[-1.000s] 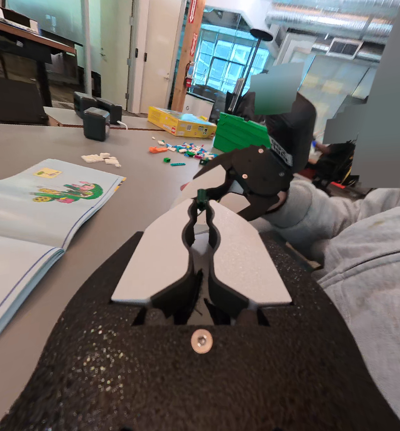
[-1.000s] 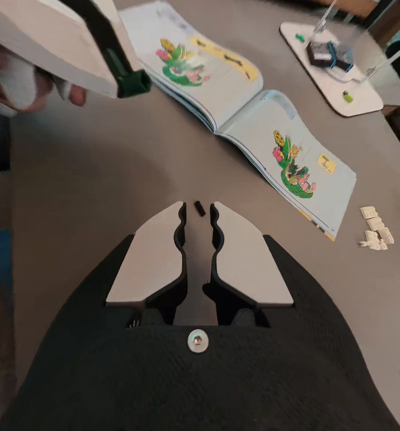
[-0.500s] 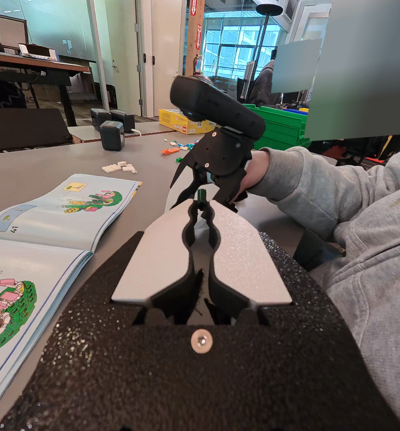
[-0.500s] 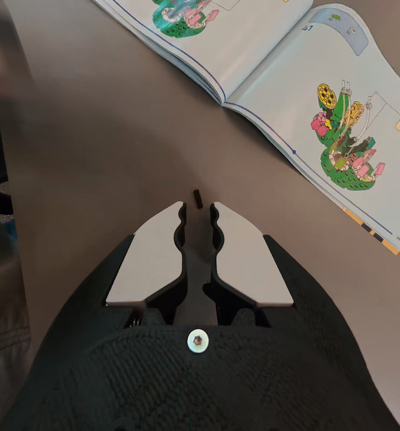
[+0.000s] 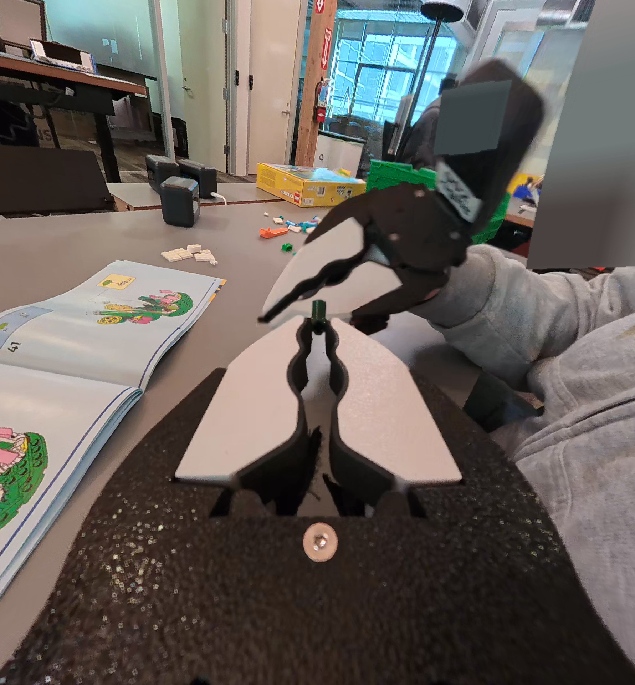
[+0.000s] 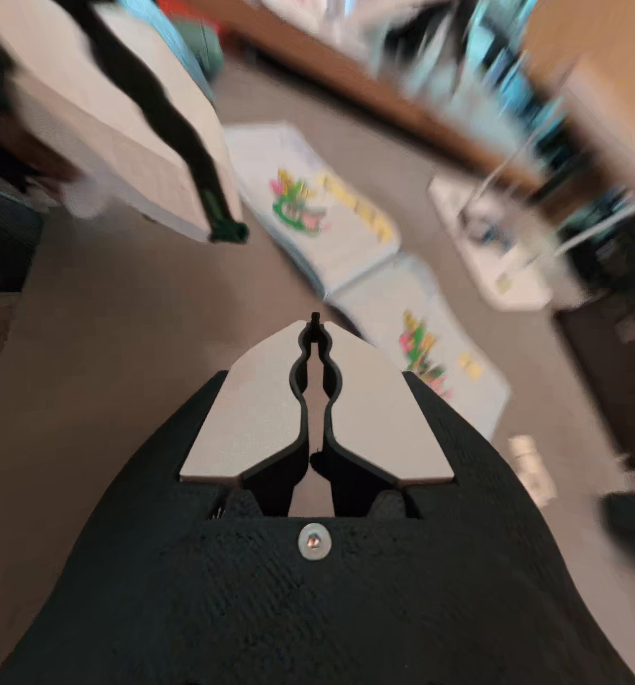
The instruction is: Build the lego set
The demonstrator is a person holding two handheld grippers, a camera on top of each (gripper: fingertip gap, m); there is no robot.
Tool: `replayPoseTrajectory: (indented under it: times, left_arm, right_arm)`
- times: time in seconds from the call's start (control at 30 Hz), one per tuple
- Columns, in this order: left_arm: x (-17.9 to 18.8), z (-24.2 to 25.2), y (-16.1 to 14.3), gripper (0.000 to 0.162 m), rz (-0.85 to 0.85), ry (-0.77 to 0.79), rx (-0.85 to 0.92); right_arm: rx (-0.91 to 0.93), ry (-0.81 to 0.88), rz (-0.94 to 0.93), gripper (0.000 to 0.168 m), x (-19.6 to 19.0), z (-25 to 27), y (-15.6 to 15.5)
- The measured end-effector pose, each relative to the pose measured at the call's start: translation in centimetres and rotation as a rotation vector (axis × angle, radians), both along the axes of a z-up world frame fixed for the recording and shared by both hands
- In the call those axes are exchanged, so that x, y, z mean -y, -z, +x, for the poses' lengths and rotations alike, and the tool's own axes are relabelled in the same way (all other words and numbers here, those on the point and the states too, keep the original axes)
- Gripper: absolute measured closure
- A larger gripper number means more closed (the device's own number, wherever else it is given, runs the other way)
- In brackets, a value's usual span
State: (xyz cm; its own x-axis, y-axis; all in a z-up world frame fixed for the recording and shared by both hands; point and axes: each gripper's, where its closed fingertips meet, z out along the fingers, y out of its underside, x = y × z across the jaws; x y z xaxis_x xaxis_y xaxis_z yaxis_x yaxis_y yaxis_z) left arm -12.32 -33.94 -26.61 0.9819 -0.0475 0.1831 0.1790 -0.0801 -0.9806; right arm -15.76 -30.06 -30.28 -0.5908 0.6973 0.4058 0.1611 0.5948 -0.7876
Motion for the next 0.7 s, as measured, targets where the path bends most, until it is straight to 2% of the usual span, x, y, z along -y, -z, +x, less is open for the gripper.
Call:
replayPoseTrajectory:
  times: [0.03,0.1,0.2,0.27,0.43,0.7]
  left_arm:
    - [0.0,0.1,-0.4,0.155,0.015,0.001,0.010]
    - [0.1,0.4,-1.4,0.155,0.052,0.002,0.027]
    - [0.1,1.0,-2.8,0.155,0.096,0.019,0.029]
    - [0.1,1.6,-3.5,0.155,0.121,0.043,0.040]
    - [0.1,2.6,-4.2,0.155,0.149,0.083,0.062]
    - [0.3,3.3,-4.8,0.155,0.173,0.105,0.024]
  right_arm:
    - [-0.134,-0.044,0.028,0.167,0.5,0.5,-1.8]
    - [-0.372,-0.108,0.102,0.167,1.1,1.9,-4.7]
    - [-0.510,-0.165,0.062,0.167,1.8,3.8,-7.2]
    - [-0.554,-0.181,0.017,0.167,1.9,4.6,-8.2]
    - [-0.622,-0.206,0.054,0.167,2.6,5.7,-9.3]
    - [-0.634,-0.236,0.102,0.167,3.3,6.2,-9.7]
